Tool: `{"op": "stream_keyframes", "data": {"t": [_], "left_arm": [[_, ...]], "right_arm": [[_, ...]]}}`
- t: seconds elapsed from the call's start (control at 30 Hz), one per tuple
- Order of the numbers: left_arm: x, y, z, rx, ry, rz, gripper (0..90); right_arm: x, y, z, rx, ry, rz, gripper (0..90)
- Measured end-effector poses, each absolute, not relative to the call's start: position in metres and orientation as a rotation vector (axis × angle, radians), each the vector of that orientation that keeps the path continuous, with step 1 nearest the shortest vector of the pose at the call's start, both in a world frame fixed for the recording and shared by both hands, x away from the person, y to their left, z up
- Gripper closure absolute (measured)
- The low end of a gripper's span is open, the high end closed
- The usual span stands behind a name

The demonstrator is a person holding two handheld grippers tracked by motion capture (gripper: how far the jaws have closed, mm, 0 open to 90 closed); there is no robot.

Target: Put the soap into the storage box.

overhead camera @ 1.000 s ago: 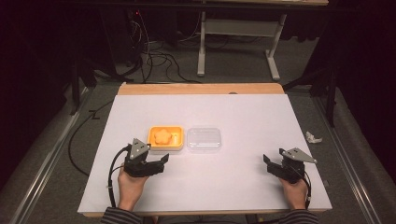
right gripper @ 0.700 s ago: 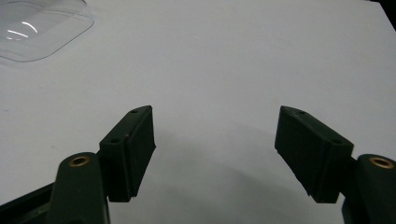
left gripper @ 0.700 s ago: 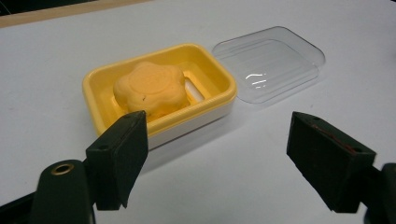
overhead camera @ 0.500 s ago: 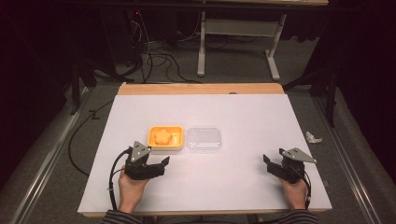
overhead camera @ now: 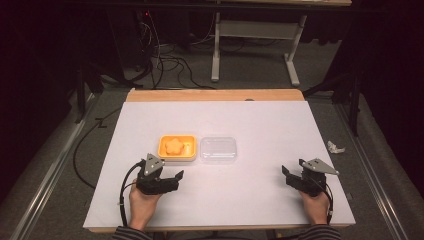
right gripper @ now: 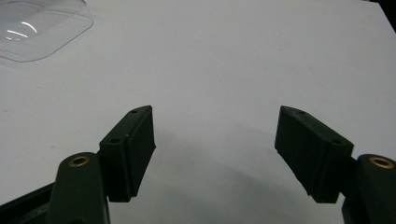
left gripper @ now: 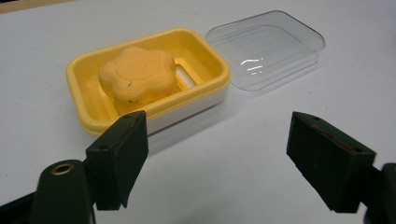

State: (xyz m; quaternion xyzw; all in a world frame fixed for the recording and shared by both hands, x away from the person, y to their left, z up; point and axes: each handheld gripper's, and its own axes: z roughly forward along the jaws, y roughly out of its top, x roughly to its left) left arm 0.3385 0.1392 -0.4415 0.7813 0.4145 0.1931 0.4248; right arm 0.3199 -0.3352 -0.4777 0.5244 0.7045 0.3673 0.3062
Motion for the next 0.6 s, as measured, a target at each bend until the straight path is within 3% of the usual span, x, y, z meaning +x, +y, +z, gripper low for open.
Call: {"op": "stream_keyframes", "data": {"t": [0.6], "left_arm": [[0.338,0.134,-0.452,1.980,1.046,0.470,21.4]], "right_arm": [[0.320,-0.335,-0.478,1.385,1.868,0.972,29.0]]}}
